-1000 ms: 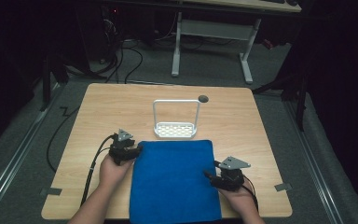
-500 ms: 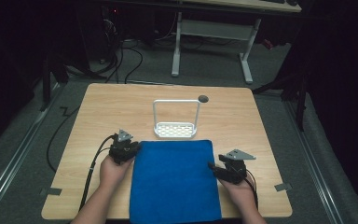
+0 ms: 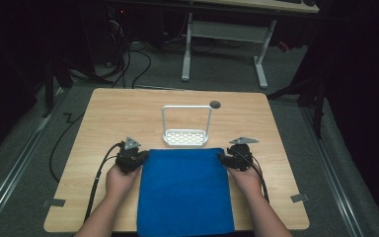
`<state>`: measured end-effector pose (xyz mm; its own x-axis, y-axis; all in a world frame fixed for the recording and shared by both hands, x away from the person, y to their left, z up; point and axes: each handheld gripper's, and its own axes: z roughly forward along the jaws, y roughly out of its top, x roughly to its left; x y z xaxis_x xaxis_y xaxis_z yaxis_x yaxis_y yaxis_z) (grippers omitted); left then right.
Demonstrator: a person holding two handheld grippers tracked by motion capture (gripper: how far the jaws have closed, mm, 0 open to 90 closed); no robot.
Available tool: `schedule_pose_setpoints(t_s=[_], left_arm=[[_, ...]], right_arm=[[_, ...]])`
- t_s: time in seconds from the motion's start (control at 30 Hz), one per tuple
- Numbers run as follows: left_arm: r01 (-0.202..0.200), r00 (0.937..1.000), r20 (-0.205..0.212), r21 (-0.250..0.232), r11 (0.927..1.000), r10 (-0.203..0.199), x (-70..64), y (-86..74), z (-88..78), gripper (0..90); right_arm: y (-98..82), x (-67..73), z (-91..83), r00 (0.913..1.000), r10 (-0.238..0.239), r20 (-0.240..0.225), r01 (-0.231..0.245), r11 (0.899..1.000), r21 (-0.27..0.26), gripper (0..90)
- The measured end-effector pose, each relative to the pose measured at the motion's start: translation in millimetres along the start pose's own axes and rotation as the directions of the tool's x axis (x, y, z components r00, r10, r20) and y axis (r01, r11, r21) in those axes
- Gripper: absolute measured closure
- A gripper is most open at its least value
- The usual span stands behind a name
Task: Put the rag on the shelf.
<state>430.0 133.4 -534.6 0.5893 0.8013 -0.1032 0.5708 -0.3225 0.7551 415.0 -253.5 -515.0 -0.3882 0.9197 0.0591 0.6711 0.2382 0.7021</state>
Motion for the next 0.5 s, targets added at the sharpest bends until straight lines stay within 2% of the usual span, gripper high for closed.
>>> schedule_pose_setpoints(t_s=[0.1, 0.13, 0.17, 0.27, 0.3, 0.33, 0.37, 0.43, 0.47, 0.5], left_arm=[[0.003, 1.0, 0.002, -0.001, 1.0, -0.003, 0.5, 0.0, 0.0, 84.8], [-0.005, 0.9998, -0.022, -0.002, 1.0, 0.005, -0.7, 0.4, -0.1, 79.0], [-0.013, 0.9995, -0.028, -0.002, 0.9999, 0.013, -1.1, 0.8, 0.2, 75.1], [-0.022, 0.9993, -0.032, -0.001, 0.9998, 0.022, -0.7, 3.1, 2.1, 65.6], [-0.022, 0.9993, -0.032, -0.001, 0.9998, 0.022, -0.7, 3.1, 2.1, 64.6], [-0.027, 0.9991, -0.032, -0.004, 0.9996, 0.027, 0.4, 4.8, 4.2, 65.6], [-0.017, 0.9996, -0.021, -0.001, 0.9999, 0.017, 0.7, 5.3, 4.8, 65.6], [-0.009, 1.0, -0.005, 0.0, 1.0, 0.009, 2.5, 6.1, 5.5, 69.7], [0.0, 1.0, 0.004, -0.001, 1.0, 0.0, 3.4, 6.0, 5.5, 74.2], [0.008, 0.9999, 0.01, -0.002, 1.0, -0.008, 4.1, 6.0, 5.6, 74.2]], right_arm=[[4.2, -2.3, 6.5, 0.9999, 0.011, -0.01, -0.011, 1.0, 0.02, 51.8], [6.3, -2.9, 12.0, 1.0, 0.001, 0.001, -0.001, 0.999, 0.035, 53.3], [6.6, -3.6, 13.8, 1.0, 0.006, 0.0, -0.006, 0.999, 0.044, 52.7], [6.9, -6.4, 15.7, 0.9996, 0.017, -0.023, -0.016, 0.999, 0.037, 53.8], [7.1, -6.6, 16.1, 0.9996, 0.019, -0.022, -0.018, 0.999, 0.036, 58.3], [7.0, -6.1, 16.2, 0.9999, 0.009, -0.01, -0.009, 0.999, 0.034, 62.9], [7.0, -6.1, 16.2, 0.9999, 0.009, -0.01, -0.009, 0.999, 0.034, 62.9], [6.5, -5.4, 16.2, 1.0, 0.001, -0.002, -0.001, 0.999, 0.032, 68.7], [6.1, -4.4, 15.7, 0.9998, -0.02, 0.003, 0.02, 0.999, 0.036, 74.0], [6.1, -4.4, 15.7, 0.9998, -0.02, 0.003, 0.02, 0.999, 0.036, 74.0]])
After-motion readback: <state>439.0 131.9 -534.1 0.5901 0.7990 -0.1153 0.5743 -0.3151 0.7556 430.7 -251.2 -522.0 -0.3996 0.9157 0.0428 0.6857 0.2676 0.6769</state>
